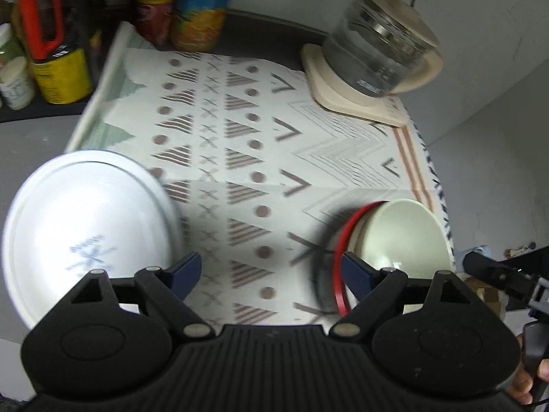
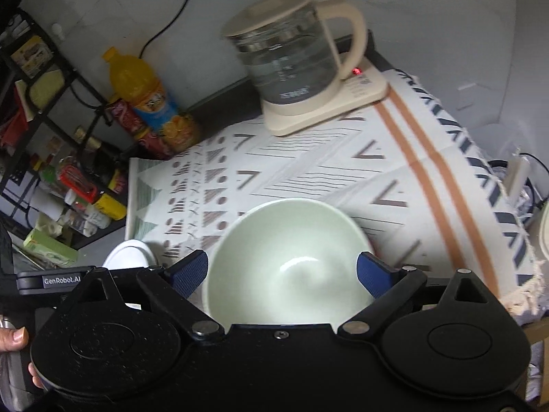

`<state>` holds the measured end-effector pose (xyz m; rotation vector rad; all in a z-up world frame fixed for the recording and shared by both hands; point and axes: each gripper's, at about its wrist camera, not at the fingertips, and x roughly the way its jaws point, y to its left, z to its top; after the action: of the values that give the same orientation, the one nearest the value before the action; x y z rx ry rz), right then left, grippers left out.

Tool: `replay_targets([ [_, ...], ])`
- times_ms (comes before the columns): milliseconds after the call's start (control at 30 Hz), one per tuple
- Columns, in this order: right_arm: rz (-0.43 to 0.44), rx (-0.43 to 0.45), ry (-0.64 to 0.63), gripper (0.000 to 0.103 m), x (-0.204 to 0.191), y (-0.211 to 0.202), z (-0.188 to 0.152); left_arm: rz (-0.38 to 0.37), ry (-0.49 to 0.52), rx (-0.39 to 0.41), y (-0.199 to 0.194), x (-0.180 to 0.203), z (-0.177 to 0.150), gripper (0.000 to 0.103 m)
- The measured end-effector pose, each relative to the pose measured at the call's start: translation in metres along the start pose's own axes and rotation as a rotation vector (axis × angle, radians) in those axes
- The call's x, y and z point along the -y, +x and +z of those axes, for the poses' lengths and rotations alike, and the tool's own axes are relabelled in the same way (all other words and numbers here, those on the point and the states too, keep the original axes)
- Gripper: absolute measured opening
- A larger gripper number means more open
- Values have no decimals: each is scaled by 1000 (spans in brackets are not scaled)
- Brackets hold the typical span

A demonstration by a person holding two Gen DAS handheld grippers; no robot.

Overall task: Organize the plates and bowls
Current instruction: 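Move both grippers to the red bowl stack and grip its rim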

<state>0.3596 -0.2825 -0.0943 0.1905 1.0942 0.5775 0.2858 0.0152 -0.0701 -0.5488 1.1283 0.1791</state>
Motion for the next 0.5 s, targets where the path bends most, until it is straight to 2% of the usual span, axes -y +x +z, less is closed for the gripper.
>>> replay_targets([
  [167, -28, -5, 14, 94, 19, 2, -3, -27, -16, -9, 7, 16, -2, 87],
  [500, -44, -61, 39, 94, 41, 26, -12, -16, -32, -47, 31, 32, -5, 86],
])
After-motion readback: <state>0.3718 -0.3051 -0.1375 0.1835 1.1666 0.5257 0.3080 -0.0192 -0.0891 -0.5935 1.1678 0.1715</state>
